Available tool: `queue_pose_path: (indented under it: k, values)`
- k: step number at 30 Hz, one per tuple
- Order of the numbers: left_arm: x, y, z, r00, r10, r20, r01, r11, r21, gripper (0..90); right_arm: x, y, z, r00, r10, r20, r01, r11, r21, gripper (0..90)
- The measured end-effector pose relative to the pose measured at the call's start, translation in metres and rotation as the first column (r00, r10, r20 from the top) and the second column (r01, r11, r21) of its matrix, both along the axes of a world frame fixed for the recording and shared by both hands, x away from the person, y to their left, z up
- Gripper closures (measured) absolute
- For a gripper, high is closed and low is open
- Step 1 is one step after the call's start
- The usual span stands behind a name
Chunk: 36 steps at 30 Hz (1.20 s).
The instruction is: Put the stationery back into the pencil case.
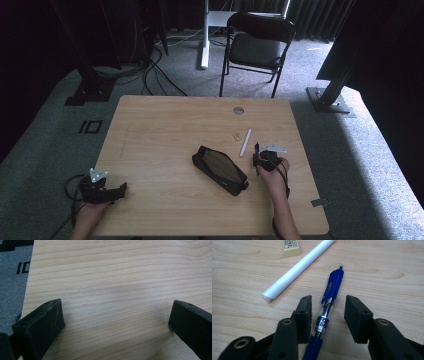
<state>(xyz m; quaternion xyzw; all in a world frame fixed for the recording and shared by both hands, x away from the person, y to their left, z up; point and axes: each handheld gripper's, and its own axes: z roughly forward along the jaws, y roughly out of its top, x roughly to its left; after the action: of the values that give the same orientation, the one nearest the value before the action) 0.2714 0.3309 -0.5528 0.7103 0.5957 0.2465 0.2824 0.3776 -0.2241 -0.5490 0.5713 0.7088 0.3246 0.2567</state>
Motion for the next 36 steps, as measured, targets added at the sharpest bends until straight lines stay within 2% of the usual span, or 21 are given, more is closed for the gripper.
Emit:
queue_pose_path:
  k: [4,9,16,20,23,27,32,36]
  values:
    - [0.0,0.0,0.0,1.0,0.0,0.0,0.0,1.0,0.0,0.3,0.0,0.001,-0.002,0.9998,-0.018,-0.004,0.018,0.9998,0.005,63.8]
    - [0.0,0.0,0.0,1.0,0.0,0.0,0.0,1.0,0.0,0.3,0.0,0.001,-0.001,0.9977,-0.067,-0.014,0.067,0.9977,0.009,71.3]
    - [0.0,0.0,0.0,1.0,0.0,0.0,0.0,1.0,0.0,0.4,0.002,-0.004,-0.002,0.9948,-0.102,-0.006,0.102,0.993,0.059,78.8]
    - [0.0,0.0,0.0,1.0,0.0,0.0,0.0,1.0,0.0,0.4,0.004,-0.004,-0.001,0.9955,-0.092,-0.019,0.093,0.9946,0.045,79.6]
    - [0.0,0.0,0.0,1.0,0.0,0.0,0.0,1.0,0.0,0.3,0.005,-0.008,0.0,0.9942,-0.104,-0.027,0.106,0.9914,0.076,79.6]
    - [0.0,0.0,0.0,1.0,0.0,0.0,0.0,1.0,0.0,0.4,0.004,-0.015,0.006,0.992,-0.126,-0.008,0.126,0.9865,0.105,79.6]
    - [0.0,0.0,0.0,1.0,0.0,0.0,0.0,1.0,0.0,0.4,0.003,-0.018,0.016,0.9942,-0.107,0.006,0.106,0.9901,0.092,79.6]
    - [0.0,0.0,0.0,1.0,0.0,0.0,0.0,1.0,0.0,0.4,0.001,-0.018,0.024,0.9958,-0.091,0.016,0.088,0.9905,0.105,79.6]
